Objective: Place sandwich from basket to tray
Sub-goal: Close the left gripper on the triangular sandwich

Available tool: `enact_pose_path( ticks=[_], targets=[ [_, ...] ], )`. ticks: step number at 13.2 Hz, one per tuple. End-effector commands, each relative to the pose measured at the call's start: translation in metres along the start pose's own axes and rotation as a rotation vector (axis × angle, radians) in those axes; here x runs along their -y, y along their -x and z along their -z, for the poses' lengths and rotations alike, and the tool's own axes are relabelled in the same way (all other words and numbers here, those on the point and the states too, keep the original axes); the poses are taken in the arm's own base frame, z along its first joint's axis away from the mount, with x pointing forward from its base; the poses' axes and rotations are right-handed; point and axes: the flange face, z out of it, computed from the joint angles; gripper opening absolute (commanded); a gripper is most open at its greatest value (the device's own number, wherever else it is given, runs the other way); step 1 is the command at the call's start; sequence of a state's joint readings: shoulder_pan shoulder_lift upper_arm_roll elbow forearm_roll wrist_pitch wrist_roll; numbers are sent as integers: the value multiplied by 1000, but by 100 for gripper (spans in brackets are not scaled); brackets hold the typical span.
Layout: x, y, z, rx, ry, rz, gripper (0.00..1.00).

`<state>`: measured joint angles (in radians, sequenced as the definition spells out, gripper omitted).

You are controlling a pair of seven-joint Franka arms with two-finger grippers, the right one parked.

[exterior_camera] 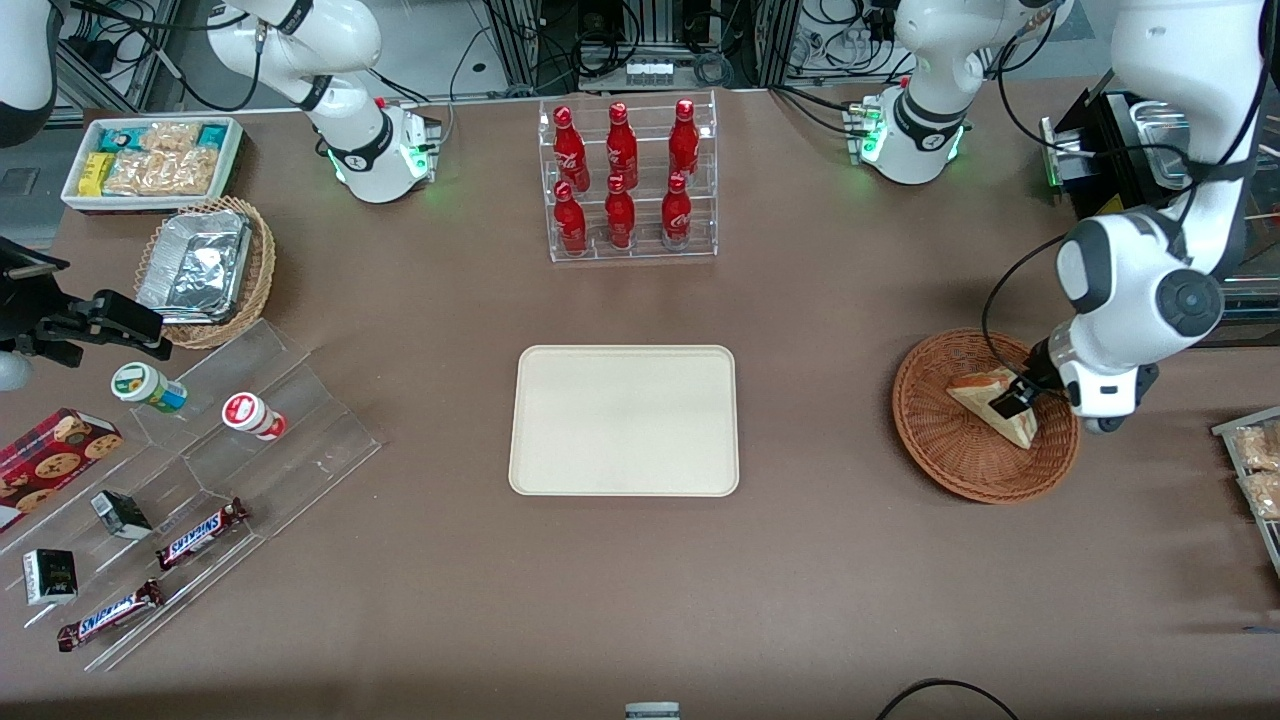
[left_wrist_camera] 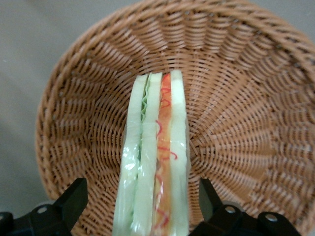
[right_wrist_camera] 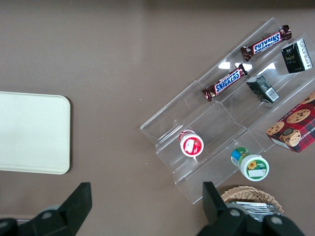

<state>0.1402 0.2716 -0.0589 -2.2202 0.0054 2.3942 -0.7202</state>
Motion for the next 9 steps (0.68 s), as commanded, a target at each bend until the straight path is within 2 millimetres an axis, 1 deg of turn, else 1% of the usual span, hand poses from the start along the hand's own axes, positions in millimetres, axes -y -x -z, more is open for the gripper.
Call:
enact_pose_path(
  ticks=[1,2,3,5,7,9],
  targets=[
    [-3,-3,-16,1,-2,14,95],
    [-3,-3,-16,1,-2,13,89],
    [-2,-4,-14,3,-4,13,80],
    [-5,-7,-5,11,-12,-1,53],
    [-11,-17,22,33,-33,7,47],
    [-22,-19,46,48,-47,4,46]
  ],
)
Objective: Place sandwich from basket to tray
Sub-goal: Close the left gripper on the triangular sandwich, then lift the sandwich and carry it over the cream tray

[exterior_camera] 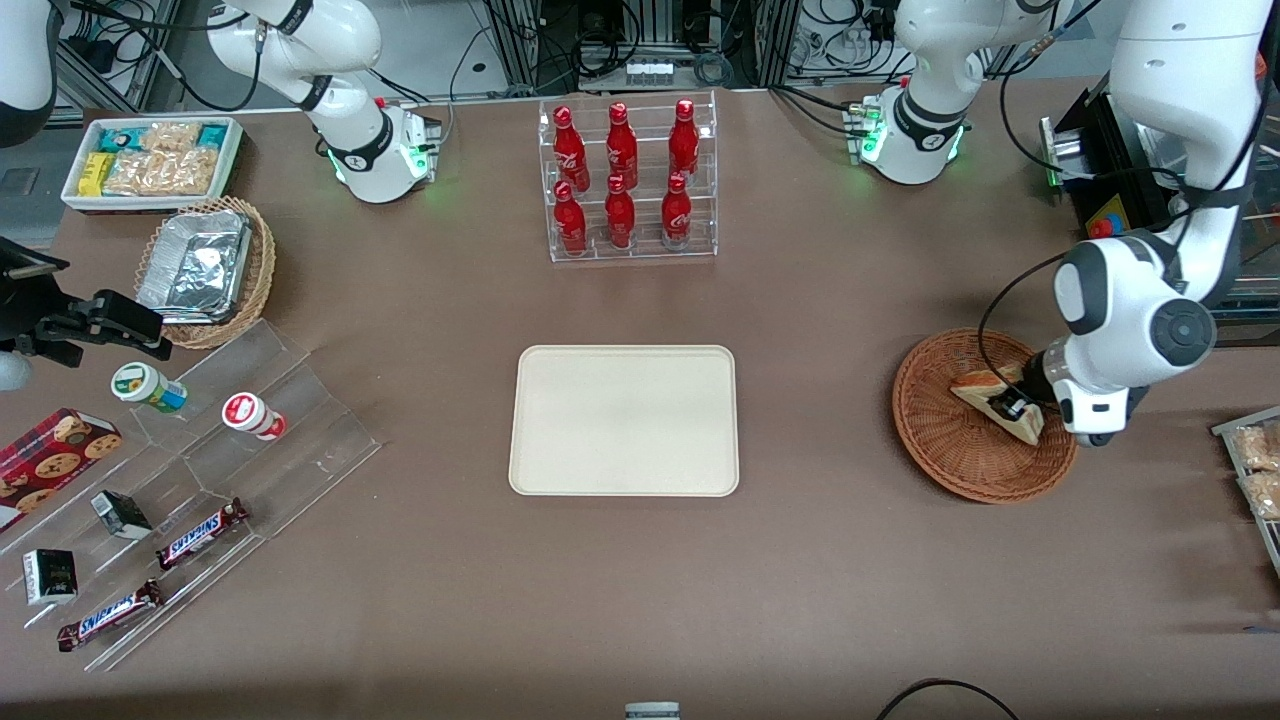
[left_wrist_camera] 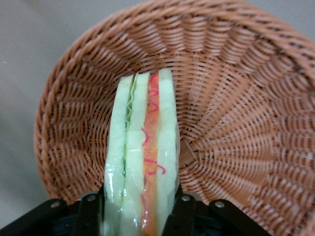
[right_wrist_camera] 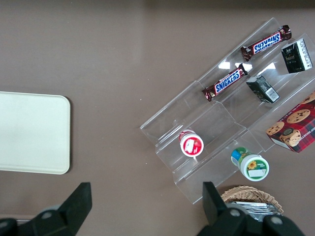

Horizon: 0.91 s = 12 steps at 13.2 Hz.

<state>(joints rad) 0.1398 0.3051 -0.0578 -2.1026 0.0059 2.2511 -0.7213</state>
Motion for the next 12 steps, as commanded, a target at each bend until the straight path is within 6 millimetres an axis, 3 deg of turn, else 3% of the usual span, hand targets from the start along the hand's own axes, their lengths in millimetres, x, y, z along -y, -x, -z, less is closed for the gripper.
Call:
enact_pose_path(
  ticks=[1,3,6,8,9,12],
  targets=[
    [-15,1,35,1,-8,-10,45],
    [-36,17,59,-23,-1,-73,42],
    [-105,71,89,-83,29,-208,42],
    [-155,118,96,-106,43,-308,42],
    [-169,131,98,-107,45,-333,42],
    [-217,201,100,-109,59,-455,43]
  ],
)
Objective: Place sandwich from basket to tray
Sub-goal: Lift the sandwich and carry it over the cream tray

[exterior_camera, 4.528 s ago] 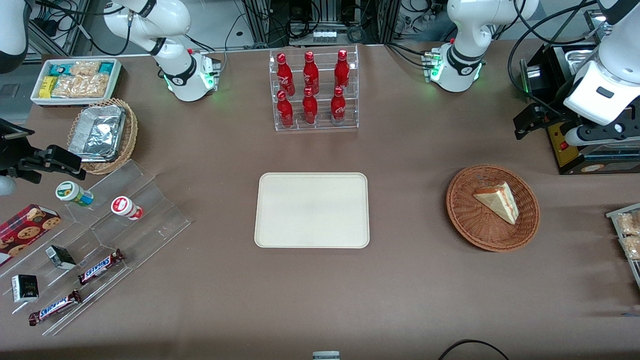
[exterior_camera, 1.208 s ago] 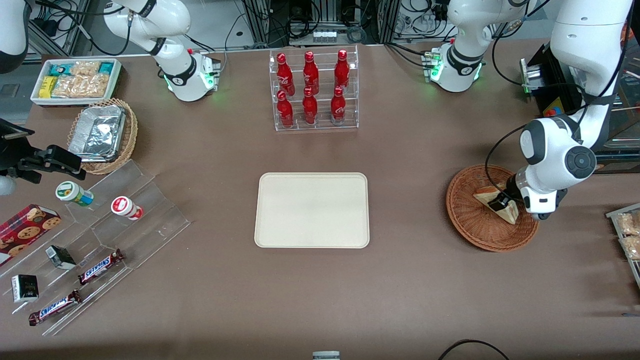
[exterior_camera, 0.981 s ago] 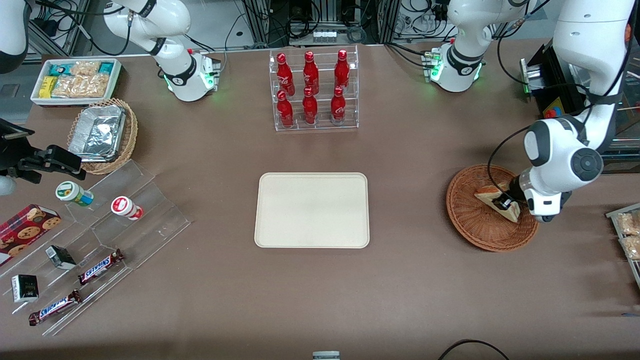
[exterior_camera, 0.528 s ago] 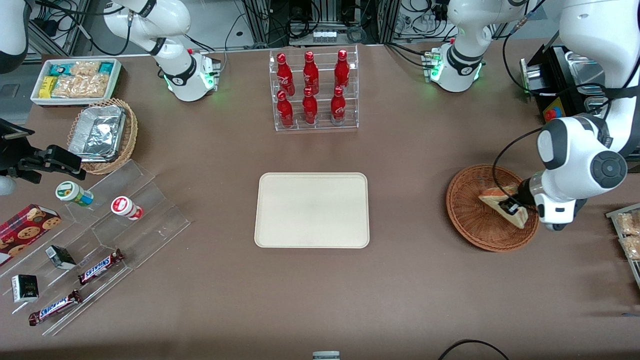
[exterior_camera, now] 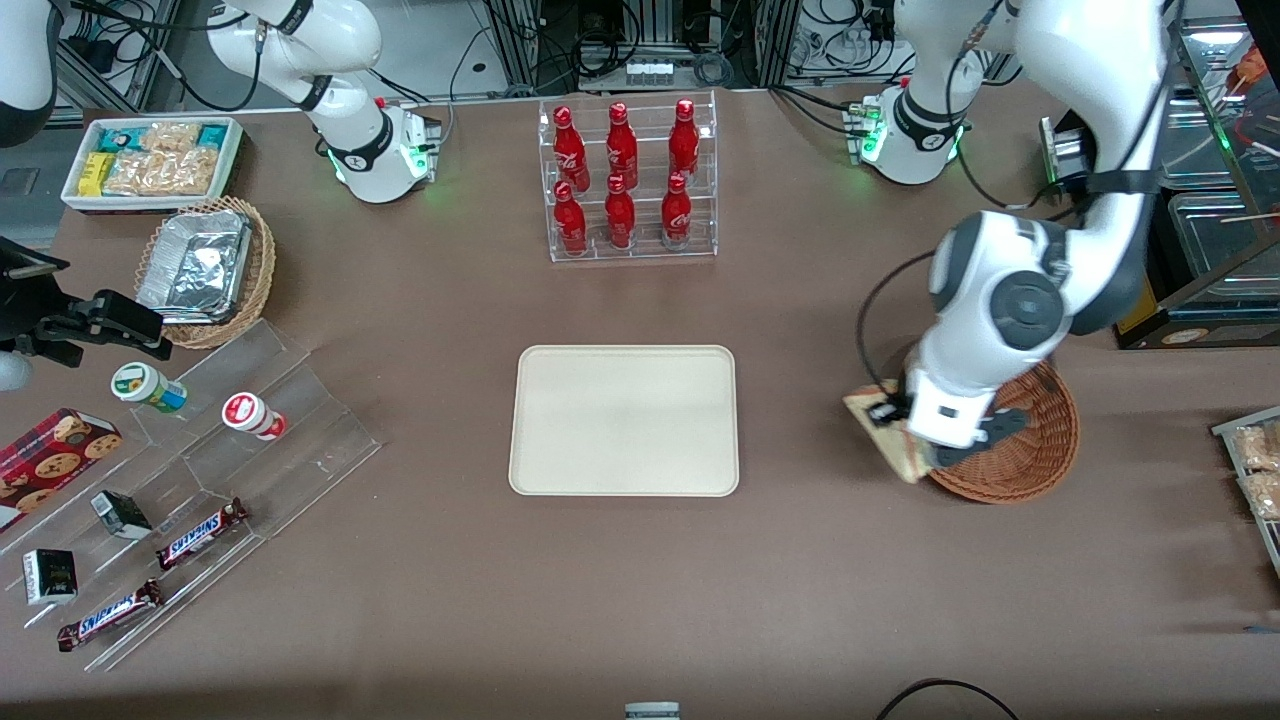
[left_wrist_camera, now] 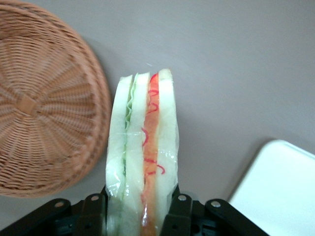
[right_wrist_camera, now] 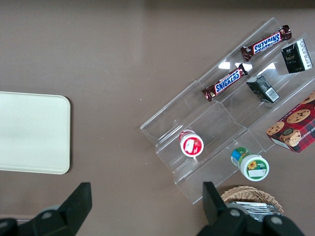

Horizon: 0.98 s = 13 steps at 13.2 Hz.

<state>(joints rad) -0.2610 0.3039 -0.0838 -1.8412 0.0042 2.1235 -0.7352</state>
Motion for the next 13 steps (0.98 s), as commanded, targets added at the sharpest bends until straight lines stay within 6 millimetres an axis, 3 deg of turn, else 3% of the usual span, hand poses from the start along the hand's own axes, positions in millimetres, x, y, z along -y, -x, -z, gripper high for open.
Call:
enact_pose_path(
  ticks=[1,5,7,9,13],
  targets=[
    [-58,29,-2,6,1,-92,43],
    [-137,96,-30,22,-4,-364,39],
    [-171,116,-69,47,-24,-431,39],
    [-184,121,-95,64,-34,-464,39],
    [-185,114,-114,118,-4,-460,39]
  ],
)
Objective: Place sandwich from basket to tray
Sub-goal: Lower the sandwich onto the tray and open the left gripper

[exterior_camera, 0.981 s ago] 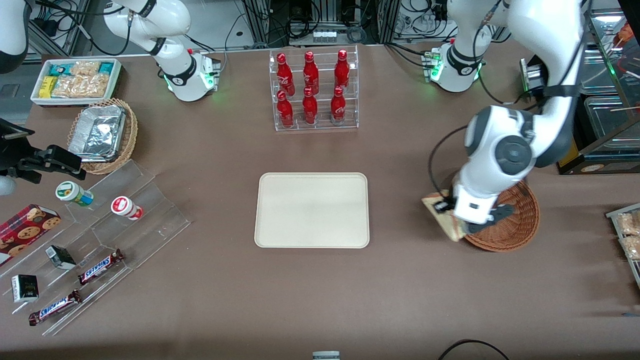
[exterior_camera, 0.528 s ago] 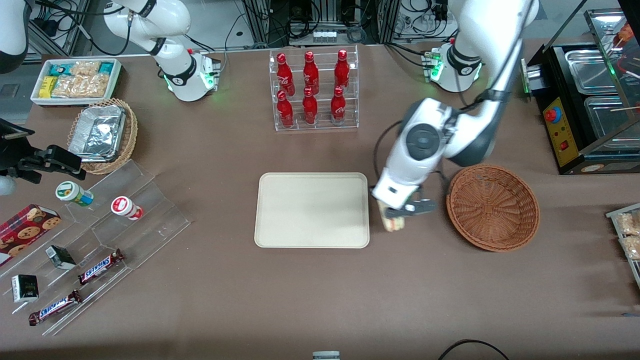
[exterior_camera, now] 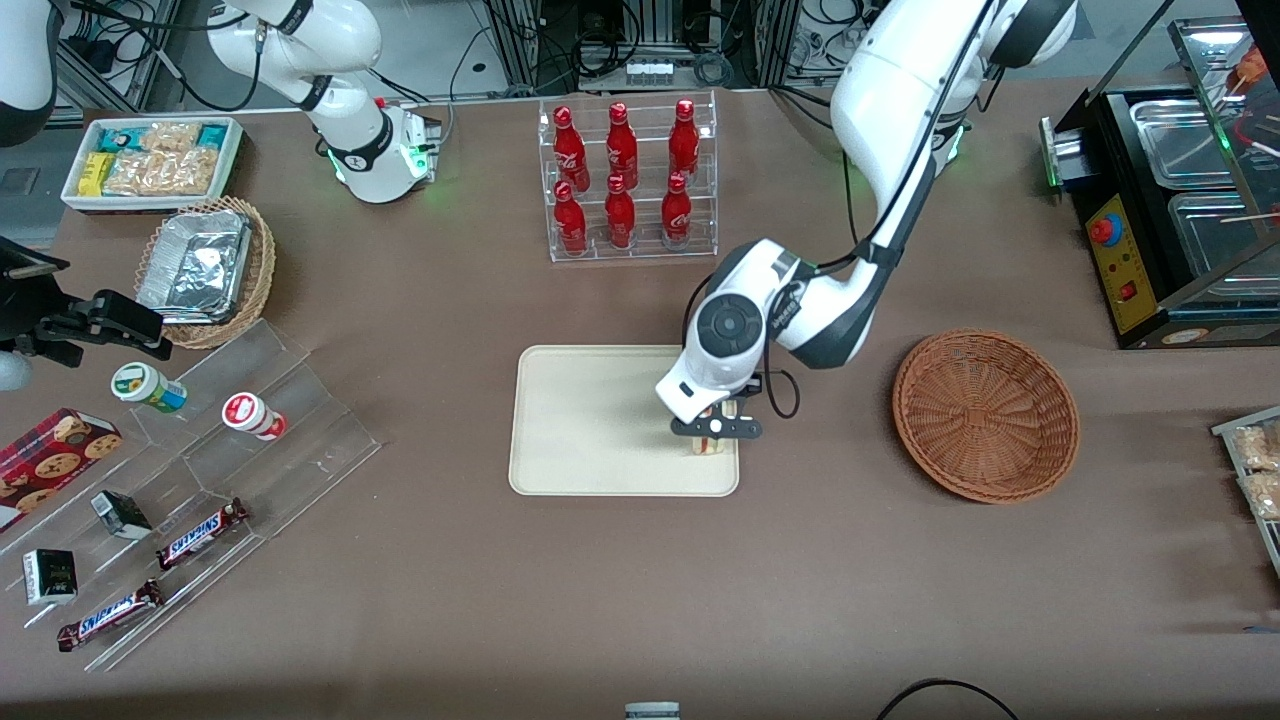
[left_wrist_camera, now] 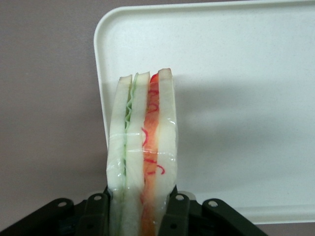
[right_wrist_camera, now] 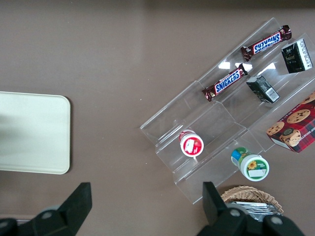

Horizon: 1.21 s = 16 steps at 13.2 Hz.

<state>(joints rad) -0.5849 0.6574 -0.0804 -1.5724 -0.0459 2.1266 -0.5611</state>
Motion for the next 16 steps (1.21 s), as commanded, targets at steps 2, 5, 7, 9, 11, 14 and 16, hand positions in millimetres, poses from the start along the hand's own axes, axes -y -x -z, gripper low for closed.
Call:
enact_pose_path(
  ticks=[2,5,7,9,11,14,16],
  targets=[
    [-1,-11,5,-11,28,-6,40],
    [-9,-13,-10,-21,33,-6,40],
    [-12,-15,-16,-21,31,-8,40],
    [-14,-16,-22,-29,36,-8,43],
    [-14,-17,-25,-33,37,-9,50],
    [-14,-17,-19,-42,34,16,91],
    [-13,-14,2,-55,33,17,100]
  ],
)
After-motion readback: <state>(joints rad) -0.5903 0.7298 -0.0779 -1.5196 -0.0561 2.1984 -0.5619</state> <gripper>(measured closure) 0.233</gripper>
